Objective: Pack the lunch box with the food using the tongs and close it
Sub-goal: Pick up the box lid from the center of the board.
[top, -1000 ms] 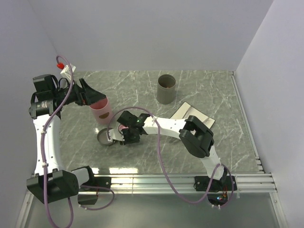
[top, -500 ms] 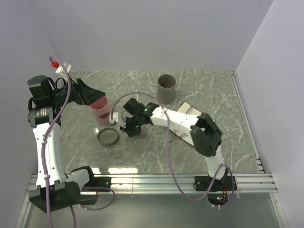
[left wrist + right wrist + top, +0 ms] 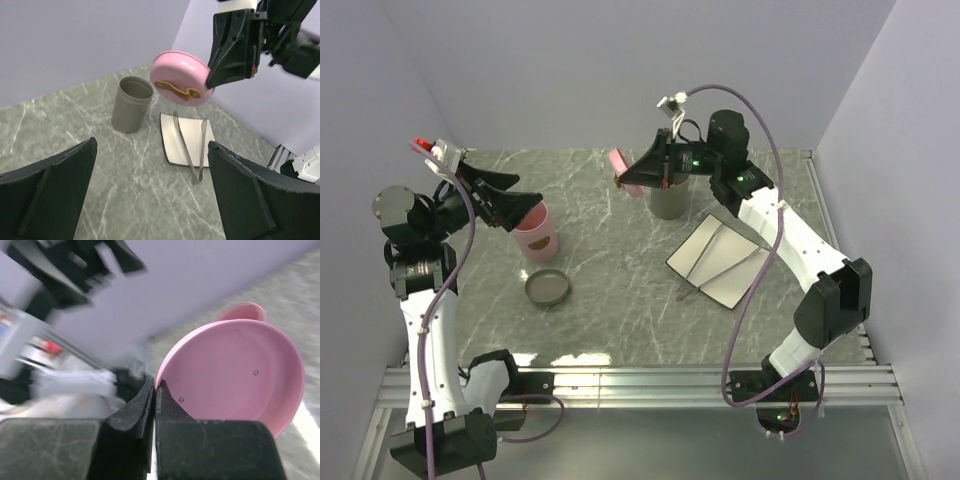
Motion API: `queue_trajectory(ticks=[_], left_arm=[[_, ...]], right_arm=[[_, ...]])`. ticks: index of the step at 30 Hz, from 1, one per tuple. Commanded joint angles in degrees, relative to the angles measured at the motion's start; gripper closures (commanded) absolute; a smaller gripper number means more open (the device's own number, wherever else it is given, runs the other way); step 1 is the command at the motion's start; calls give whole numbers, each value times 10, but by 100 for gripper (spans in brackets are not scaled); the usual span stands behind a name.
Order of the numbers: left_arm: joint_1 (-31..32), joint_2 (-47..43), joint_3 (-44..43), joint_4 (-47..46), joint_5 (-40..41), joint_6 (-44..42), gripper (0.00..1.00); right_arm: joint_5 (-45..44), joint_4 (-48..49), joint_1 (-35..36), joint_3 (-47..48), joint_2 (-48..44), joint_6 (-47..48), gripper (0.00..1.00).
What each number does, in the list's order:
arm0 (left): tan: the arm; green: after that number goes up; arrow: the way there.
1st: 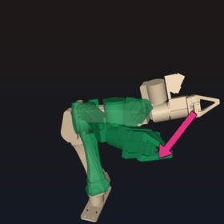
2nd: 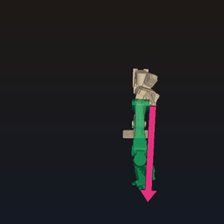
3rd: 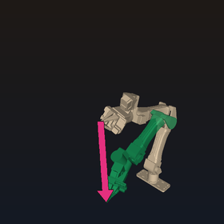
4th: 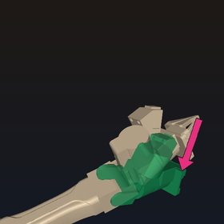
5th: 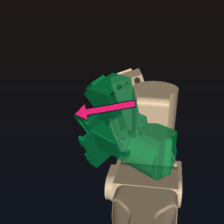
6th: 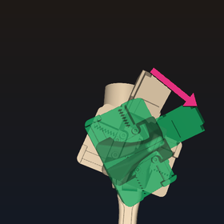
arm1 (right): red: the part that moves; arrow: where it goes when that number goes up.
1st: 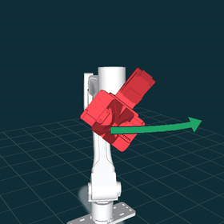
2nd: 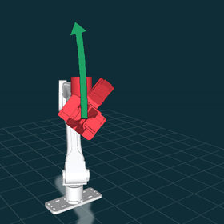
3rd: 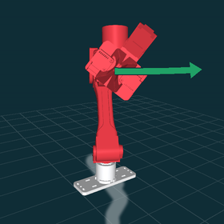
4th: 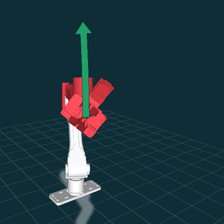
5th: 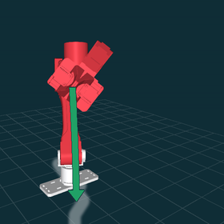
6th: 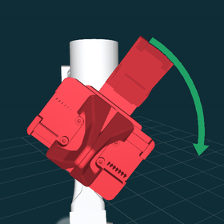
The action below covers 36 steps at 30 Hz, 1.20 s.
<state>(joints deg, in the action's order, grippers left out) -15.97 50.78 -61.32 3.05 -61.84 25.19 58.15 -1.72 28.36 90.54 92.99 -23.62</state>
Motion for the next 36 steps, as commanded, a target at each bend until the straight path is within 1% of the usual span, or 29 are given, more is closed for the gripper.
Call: queue_trajectory(ticks=[1, 2, 3, 4, 5, 6, 7, 8, 9, 10, 11, 12, 13, 14, 15, 16, 17, 18, 20, 21, 22, 23, 24, 26, 27, 31, 32, 34, 36], left_arm=[[15, 4, 13, -182, -19, 54, 3], [22, 7, 13, -193, -18, 52, 3], [30, 9, 15, -207, -17, 50, 4], [53, 8, 16, -218, -15, 43, 4], [68, 7, 16, -219, -14, 3, 4], [108, 5, 12, -205, -12, -34, 4], [133, 5, 5, -179, -6, -83, 4], [157, 7, -16, -137, 3, -190, 4], [187, 12, -29, -74, 41, -227, 4], [222, 32, -52, -56, 53, -231, 4], [228, 43, -58, -55, 52, -205, 5], [232, 55, -60, -89, 35, -164, 5], [239, 76, -56, -114, 34, -71, 7], [243, 82, -50, -138, 41, -25, 8], [248, 85, -42, -190, 53, 19, 9], [255, 86, -35, -210, 87, 61, 9], [255, 85, -23, -232, 94, 131, 9], [255, 85, -20, -244, 99, 157, 9], [255, 86, -17, -238, 113, 202, 8], [255, 85, -14, -237, 112, 216, 8], [256, 85, -7, -242, 103, 242, 8], [257, 85, -1, -249, 94, 255, 8], [257, 81, 4, -259, 86, 266, 7], [258, 77, 21, -274, 83, 302, 7], [258, 75, 24, -279, 83, 317, 7], [258, 72, 23, -307, 108, 408, 5], [258, 71, 24, -320, 117, 424, 4], [259, 71, 22, -335, 136, 472, 3], [262, 77, 19, -366, 150, 507, 3]], right_arm=[[85, 335, -18, -68, -11, -354, 100], [83, 419, -21, -77, -10, -399, 100], [79, 454, -24, -84, -9, -478, 100], [66, 481, -28, -96, -7, -509, 100], [59, 499, -29, -102, -8, -534, 100], [51, 521, -30, -107, -10, -573, 100], [44, 536, -29, -120, -14, -593, 100], [26, 560, -30, -131, -18, -616, 100], [15, 625, -31, -142, -21, -662, 100], [-10, 649, -37, -162, -31, -679, 100], [-10, 663, -41, -170, -37, -690, 100], [-32, 683, -47, -183, -44, -701, 100], [-42, 687, -52, -188, -60, -694, 100], [-48, 682, -65, -191, -70, -676, 100], [-54, 640, -72, -192, -83, -614, 100], [-56, 604, -78, -191, -110, -568, 100], [-50, 566, -81, -185, -121, -516, 100], [-6, 471, -84, -172, -126, -390, 100], [-1, 280, -88, -107, -134, -230, 100], [-8, 155, -91, -93, -139, -115, 100], [-8, 122, -99, -97, -155, -88, 100], [-12, 122, -103, -103, -168, -67, 100], [-19, 97, -107, -113, -180, -25, 100], [-58, 68, -103, -119, -226, 36, 100], [-74, 73, -99, -131, -242, 69, 100], [-130, 126, -77, -153, -305, 107, 100], [-163, 138, -62, -157, -312, 114, 100], [-187, 188, -42, -173, -331, 116, 100], [-226, 224, 5, -186, -341, 140, 100]])
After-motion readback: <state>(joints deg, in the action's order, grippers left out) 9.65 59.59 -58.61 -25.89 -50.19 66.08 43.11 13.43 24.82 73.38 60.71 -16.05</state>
